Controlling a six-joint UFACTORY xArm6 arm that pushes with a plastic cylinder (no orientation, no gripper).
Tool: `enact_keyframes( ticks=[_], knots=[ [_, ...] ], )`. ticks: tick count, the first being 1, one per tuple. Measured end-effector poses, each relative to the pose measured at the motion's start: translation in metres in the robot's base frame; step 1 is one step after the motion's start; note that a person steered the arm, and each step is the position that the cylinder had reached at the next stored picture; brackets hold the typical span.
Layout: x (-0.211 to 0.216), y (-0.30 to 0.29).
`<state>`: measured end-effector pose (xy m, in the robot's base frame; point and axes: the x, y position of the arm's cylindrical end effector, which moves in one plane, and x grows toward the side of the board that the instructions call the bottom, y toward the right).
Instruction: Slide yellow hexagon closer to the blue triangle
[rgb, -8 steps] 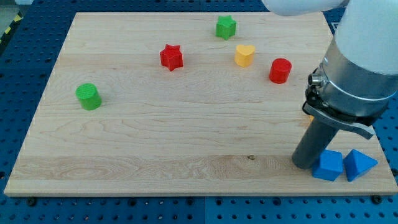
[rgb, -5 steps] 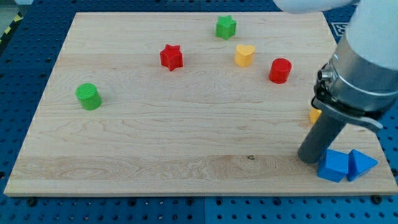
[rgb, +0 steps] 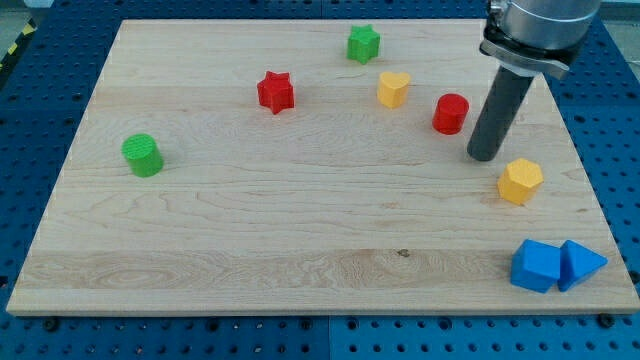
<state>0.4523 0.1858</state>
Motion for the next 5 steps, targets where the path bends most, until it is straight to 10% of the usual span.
enact_keyframes(
  ticks=[5],
  knots=[
    [0.038,0.042]
  ],
)
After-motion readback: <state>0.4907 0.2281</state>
